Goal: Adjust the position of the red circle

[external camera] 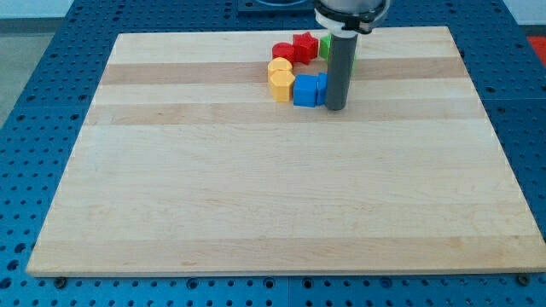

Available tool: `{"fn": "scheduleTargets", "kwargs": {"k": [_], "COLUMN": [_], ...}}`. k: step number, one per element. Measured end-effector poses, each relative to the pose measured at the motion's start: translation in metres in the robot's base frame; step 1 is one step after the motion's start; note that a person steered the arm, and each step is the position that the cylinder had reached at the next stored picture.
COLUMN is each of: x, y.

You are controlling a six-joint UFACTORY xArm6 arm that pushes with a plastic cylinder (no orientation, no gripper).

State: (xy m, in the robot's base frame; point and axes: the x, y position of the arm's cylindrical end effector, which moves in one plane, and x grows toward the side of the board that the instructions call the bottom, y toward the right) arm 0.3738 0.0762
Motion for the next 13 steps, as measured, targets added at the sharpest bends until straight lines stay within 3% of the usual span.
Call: {"fn": "scheduleTargets", "kwargs": {"k": [2,4,10,13], "x": [-0.005,-0.054,-0.057,-0.069], "y": [0.044,0.046,-0.006,0.011]}}
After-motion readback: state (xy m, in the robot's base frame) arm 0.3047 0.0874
